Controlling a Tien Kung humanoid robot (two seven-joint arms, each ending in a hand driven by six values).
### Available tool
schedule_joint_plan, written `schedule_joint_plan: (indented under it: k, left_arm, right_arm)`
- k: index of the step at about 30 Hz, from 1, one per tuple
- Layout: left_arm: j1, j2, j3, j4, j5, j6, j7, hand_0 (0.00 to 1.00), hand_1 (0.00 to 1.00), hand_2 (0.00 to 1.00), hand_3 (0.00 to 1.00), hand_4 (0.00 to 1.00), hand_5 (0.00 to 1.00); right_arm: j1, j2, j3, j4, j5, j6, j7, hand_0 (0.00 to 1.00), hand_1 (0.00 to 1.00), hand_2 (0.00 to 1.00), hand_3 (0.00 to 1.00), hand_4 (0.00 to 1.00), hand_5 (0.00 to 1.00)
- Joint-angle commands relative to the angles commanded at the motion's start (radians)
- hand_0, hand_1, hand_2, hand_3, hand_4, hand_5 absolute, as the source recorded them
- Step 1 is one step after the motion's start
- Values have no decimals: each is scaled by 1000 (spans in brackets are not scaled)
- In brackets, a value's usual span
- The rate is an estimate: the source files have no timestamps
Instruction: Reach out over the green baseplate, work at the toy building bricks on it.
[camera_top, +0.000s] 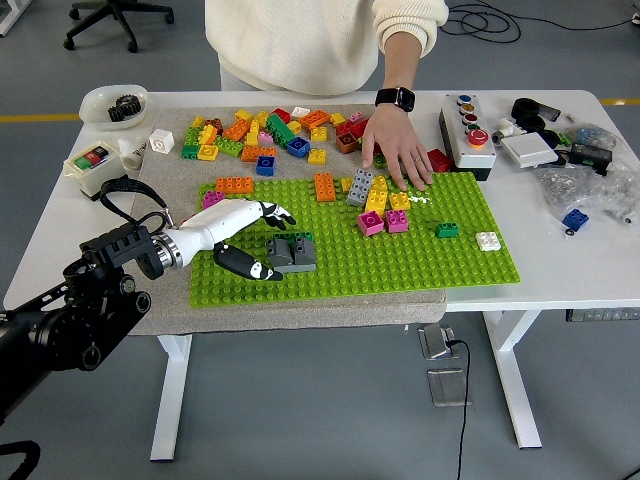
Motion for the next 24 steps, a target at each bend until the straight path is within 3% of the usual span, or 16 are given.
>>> schedule_joint_plan:
  k: [8,9,14,15,24]
  left_arm:
    - [-5,21,11,6,20,42,-35,870,748,765,811,998,377]
    - [-5,24,13,6,22,49,-40,867,740,758,784,998,308]
    - [-10,36,28,15,32,86,-65,867,740,758,784,998,308]
    - [-12,41,31,20,39,96,-75,866,738,755,778,998,254]
    - [-20,47,40,44,61,153,-91,868,730,752,770,983,209]
  right_arm:
    - [-2,2,-4,0,-1,0,0,741,644,680,610,822,521]
    - [-3,2,-4,0,0,1,0,740,644,680,610,822,521]
    - [-3,3,-7,0,2,1,0,740,644,680,610,822,521]
    - [-2,2,-8,0,2,1,0,740,644,680,610,822,521]
    - [-1,2,-7,0,5,1,-1,741,644,680,610,822,521]
